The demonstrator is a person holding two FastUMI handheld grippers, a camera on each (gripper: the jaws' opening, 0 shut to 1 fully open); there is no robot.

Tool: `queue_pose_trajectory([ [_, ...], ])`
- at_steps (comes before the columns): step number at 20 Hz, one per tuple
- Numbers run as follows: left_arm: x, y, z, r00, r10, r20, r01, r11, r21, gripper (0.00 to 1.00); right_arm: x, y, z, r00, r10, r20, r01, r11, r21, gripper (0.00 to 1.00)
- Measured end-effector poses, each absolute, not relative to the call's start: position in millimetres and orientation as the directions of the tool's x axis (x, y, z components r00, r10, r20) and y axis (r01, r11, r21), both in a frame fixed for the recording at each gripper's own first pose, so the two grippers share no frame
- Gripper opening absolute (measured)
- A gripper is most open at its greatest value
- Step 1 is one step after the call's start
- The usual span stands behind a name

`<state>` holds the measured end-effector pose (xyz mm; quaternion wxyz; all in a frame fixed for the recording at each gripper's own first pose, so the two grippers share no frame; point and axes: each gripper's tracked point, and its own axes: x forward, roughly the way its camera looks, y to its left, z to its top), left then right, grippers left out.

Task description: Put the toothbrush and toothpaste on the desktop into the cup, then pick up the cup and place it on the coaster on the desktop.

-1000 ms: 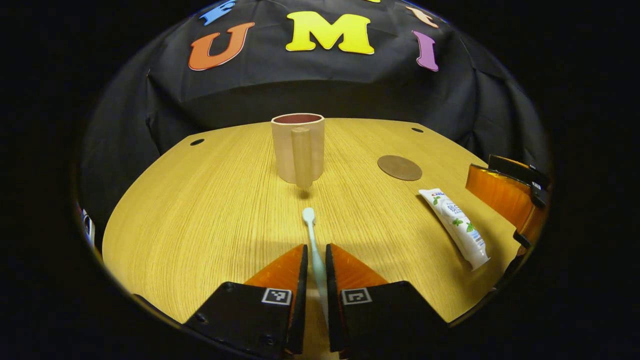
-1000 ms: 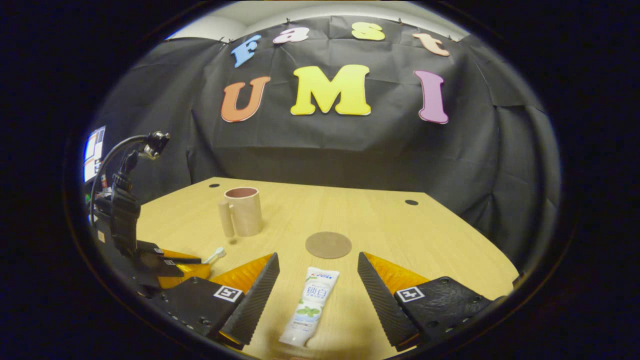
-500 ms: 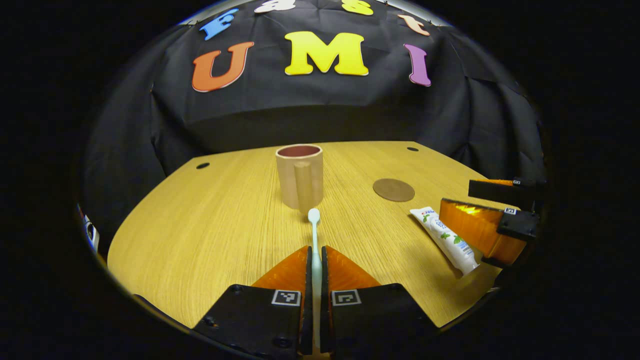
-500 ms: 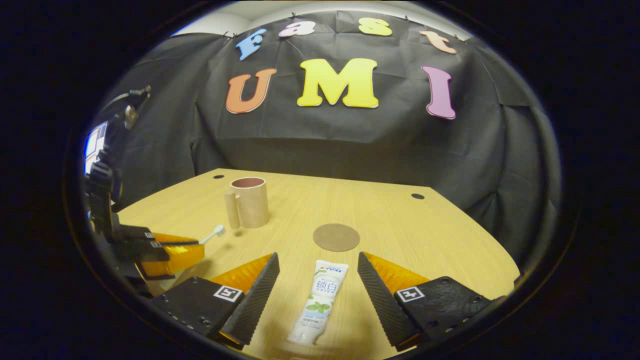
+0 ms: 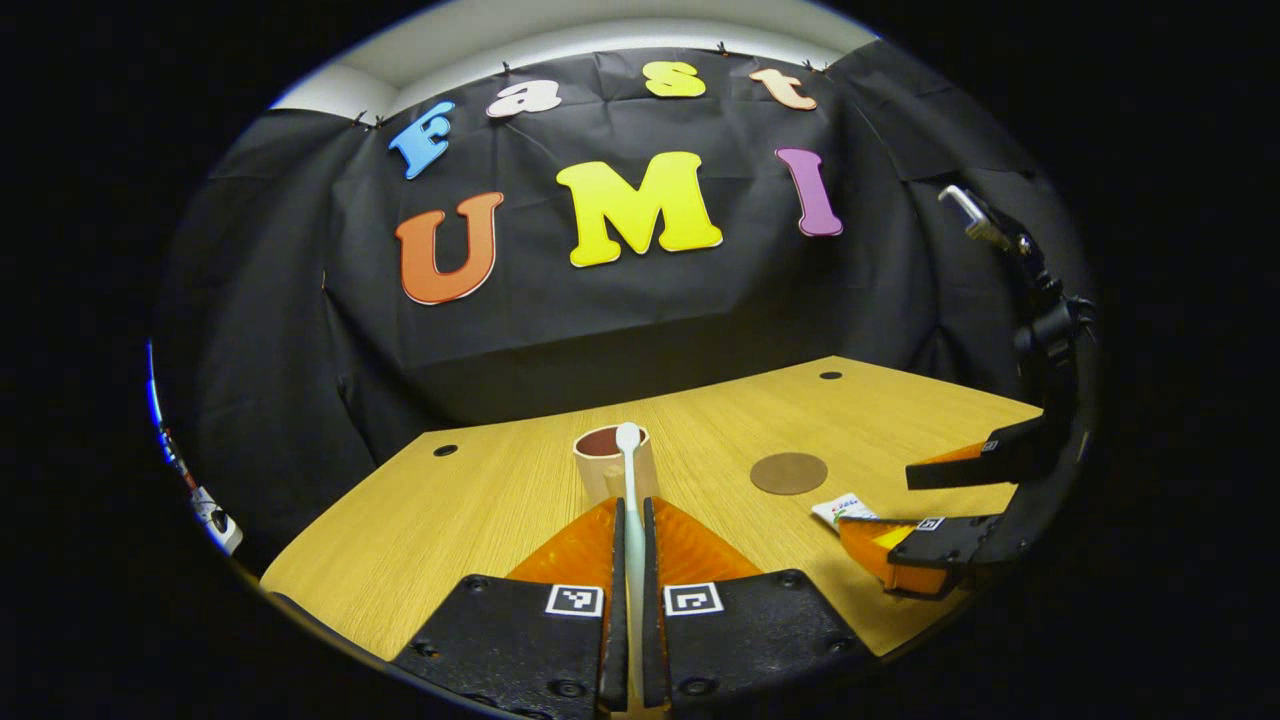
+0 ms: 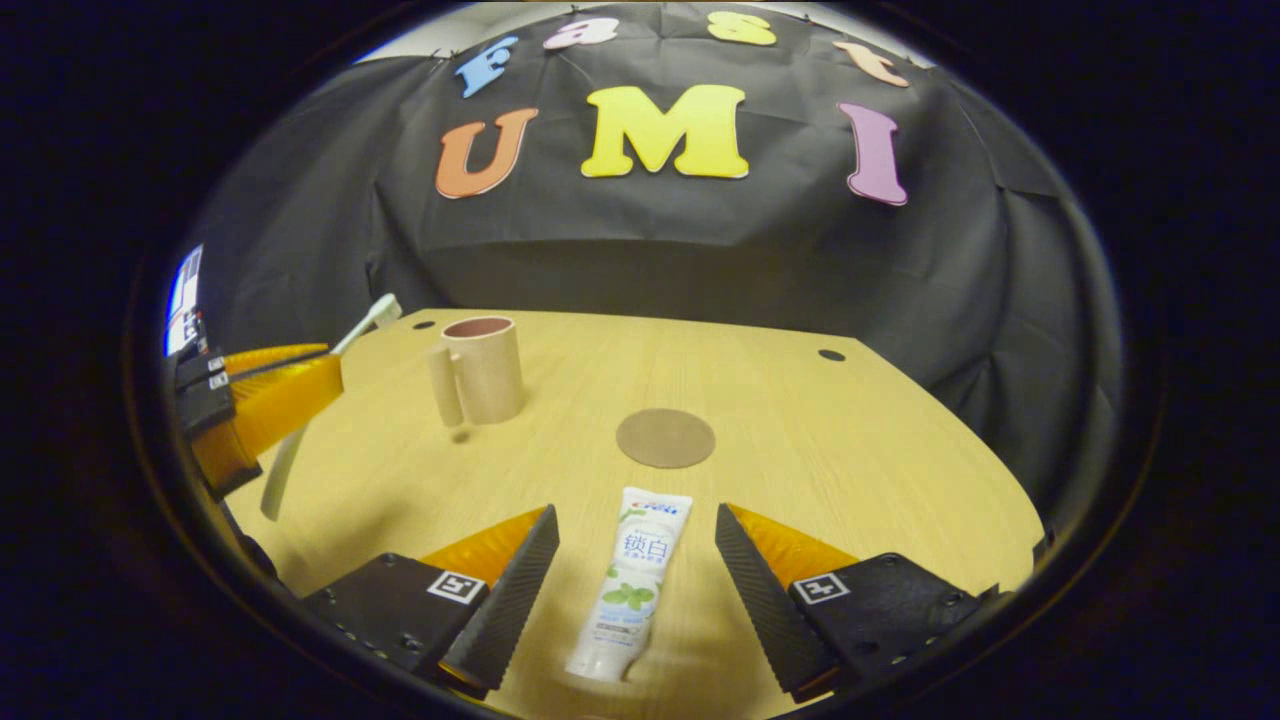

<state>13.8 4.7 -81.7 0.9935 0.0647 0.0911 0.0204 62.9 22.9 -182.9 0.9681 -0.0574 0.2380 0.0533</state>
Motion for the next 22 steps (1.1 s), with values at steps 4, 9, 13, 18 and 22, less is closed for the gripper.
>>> queue_pose_trajectory([
  [4,16,-1,-66,0.988,0.046,-0.149,-0.032,0.995,0.094,0.08,63,23,-203,0.84,0.071,-0.538,-0.137,0.987,-0.084,0.95],
  [9,21,10,-19,0.996,0.086,-0.037,-0.08,0.987,0.143,0.08,66,23,-210,0.816,0.068,-0.573,-0.122,0.991,-0.056,0.9],
  [13,27,13,-5,0.995,0.103,-0.011,-0.1,0.985,0.141,0.07,67,24,-217,0.805,0.07,-0.589,-0.127,0.99,-0.056,0.87],
  [18,35,21,0,0.994,0.101,-0.04,-0.098,0.991,0.09,0.08,68,25,-224,0.785,0.075,-0.614,-0.113,0.993,-0.022,0.73],
  [22,45,32,27,0.991,0.132,0.02,-0.134,0.985,0.113,0.07,71,23,-226,0.772,0.094,-0.628,-0.099,0.995,0.027,0.55],
])
